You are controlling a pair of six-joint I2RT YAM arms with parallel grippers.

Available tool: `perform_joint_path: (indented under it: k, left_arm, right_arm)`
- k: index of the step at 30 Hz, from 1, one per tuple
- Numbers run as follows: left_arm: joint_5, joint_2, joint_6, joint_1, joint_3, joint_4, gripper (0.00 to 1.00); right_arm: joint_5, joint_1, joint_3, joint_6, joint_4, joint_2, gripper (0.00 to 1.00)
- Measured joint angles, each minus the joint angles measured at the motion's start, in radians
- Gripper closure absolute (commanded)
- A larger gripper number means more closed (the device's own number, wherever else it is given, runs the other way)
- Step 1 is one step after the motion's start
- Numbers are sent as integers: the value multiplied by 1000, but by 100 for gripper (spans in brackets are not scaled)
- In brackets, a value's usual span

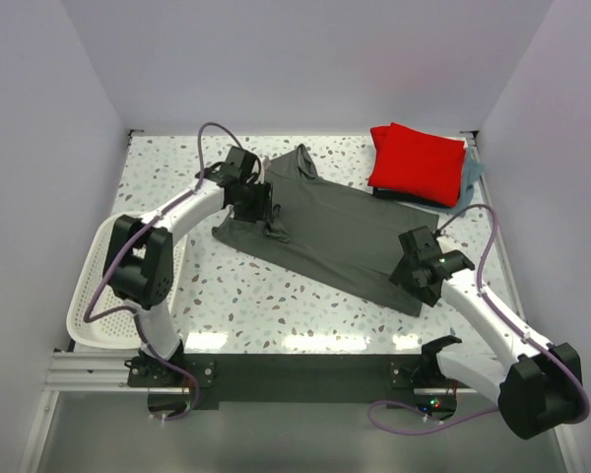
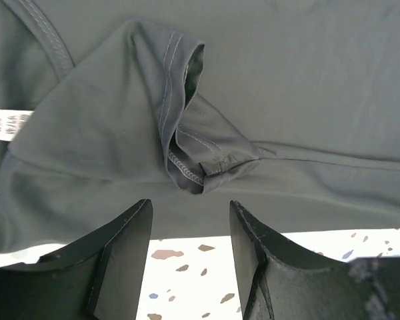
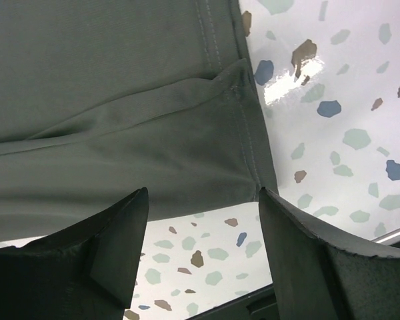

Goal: Fold and stack the t-shirts
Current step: Fold the tshirt

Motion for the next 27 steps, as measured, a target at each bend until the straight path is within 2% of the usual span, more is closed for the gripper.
perform_joint_path:
  k: [12, 27]
  left_arm:
    - [-42, 122, 1, -13, 0, -4, 46]
    - [51, 190, -27, -13, 10, 44, 50]
  right_arm:
    - [0, 75, 3, 6, 11, 13, 29]
    - [0, 88, 3, 7, 18, 47, 29]
